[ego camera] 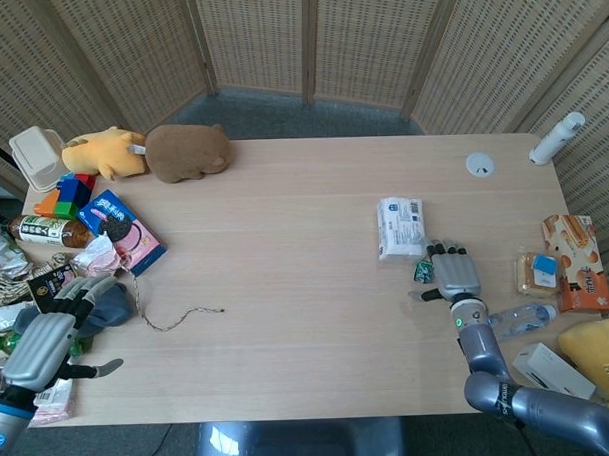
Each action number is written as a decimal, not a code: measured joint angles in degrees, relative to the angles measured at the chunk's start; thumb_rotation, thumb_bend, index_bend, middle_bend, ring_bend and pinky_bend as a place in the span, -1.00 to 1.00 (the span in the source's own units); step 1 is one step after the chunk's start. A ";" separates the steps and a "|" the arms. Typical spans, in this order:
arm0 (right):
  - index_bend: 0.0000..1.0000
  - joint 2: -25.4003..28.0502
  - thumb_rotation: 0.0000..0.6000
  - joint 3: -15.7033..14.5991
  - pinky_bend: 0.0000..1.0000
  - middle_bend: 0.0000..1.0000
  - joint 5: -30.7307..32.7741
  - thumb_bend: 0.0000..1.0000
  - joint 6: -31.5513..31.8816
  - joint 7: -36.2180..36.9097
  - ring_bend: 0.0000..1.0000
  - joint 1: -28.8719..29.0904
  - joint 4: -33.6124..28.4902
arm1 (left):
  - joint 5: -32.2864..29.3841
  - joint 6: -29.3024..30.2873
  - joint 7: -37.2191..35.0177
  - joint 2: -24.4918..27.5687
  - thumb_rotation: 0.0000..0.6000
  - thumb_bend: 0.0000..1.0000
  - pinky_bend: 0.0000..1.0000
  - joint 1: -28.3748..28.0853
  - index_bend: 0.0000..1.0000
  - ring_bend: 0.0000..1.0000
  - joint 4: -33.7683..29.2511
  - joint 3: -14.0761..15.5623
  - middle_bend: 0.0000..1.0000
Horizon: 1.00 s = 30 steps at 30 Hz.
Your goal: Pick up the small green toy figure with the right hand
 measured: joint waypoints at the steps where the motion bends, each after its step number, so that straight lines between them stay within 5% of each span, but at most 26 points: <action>1: -1.00 0.18 0.27 -0.12 -1.00 -1.00 -0.31 -0.95 -0.01 0.26 -1.00 -0.05 0.01 | -0.07 -0.01 0.08 0.02 1.00 -0.99 -1.00 0.00 -1.00 -1.00 -0.07 -0.02 -1.00; 30: -1.00 -0.84 0.28 0.02 -1.00 -1.00 -1.29 -0.95 -2.34 1.75 -1.00 4.07 1.69 | 0.70 0.54 1.02 0.58 1.00 -0.99 -1.00 0.38 -1.00 -1.00 -1.27 0.05 -1.00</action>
